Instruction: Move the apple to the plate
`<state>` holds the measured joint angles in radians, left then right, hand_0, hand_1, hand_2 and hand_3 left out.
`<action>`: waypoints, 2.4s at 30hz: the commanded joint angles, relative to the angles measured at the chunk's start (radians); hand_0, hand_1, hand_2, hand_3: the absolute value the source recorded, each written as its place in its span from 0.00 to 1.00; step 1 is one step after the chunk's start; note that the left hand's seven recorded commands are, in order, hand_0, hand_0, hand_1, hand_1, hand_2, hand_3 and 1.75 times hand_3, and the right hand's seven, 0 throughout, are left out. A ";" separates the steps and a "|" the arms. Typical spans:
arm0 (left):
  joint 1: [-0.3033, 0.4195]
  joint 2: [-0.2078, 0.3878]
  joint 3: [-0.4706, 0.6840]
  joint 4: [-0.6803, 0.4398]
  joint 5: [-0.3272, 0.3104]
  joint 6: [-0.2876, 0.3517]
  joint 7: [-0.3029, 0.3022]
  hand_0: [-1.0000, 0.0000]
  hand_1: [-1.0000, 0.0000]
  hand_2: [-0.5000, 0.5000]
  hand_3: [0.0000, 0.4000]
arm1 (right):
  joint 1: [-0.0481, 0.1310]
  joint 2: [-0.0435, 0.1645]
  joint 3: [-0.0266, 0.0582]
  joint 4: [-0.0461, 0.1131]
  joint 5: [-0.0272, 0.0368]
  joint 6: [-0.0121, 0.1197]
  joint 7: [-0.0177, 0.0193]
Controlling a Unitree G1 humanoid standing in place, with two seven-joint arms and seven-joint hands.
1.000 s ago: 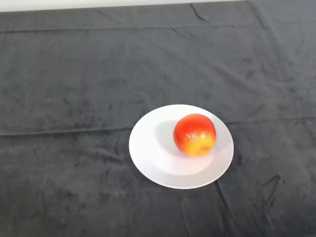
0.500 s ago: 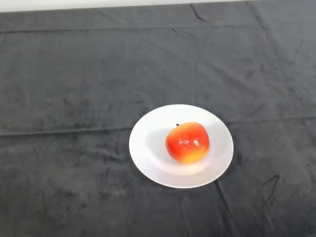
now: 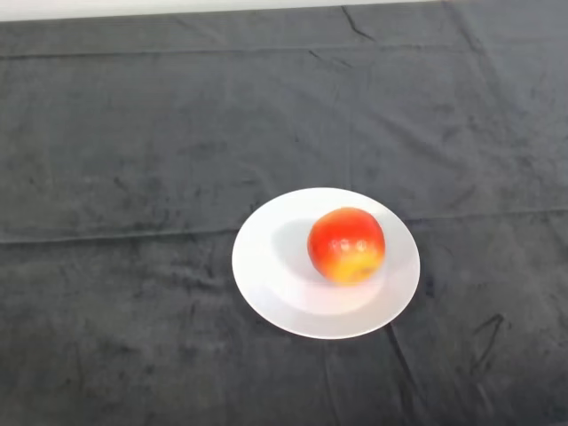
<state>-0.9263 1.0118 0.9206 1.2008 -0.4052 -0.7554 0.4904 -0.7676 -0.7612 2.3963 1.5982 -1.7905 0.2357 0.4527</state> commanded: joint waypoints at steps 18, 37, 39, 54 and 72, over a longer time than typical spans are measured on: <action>-0.057 0.092 -0.033 0.049 0.029 -0.017 -0.023 1.00 1.00 0.50 0.00 | -0.041 -0.018 0.0128 -0.027 0.0029 -0.002 0.0126; -0.062 0.090 -0.044 0.053 0.023 -0.015 -0.029 1.00 1.00 0.50 0.00 | -0.041 -0.018 0.0128 -0.027 0.0029 -0.002 0.0126; -0.063 0.088 -0.046 0.053 0.024 -0.016 -0.028 1.00 1.00 0.50 0.00 | -0.041 -0.018 0.0128 -0.027 0.0029 -0.002 0.0126; -0.057 0.089 -0.047 0.056 0.015 -0.016 -0.036 1.00 1.00 0.50 0.00 | -0.041 -0.018 0.0128 -0.027 0.0029 -0.002 0.0126; -0.053 0.091 -0.048 0.057 0.006 -0.016 -0.040 1.00 1.00 0.50 0.00 | -0.041 -0.018 0.0128 -0.027 0.0029 -0.002 0.0125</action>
<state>-0.9265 1.0118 0.9095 1.2216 -0.4074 -0.7554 0.4680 -0.7676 -0.7612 2.3964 1.5982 -1.7905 0.2357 0.4527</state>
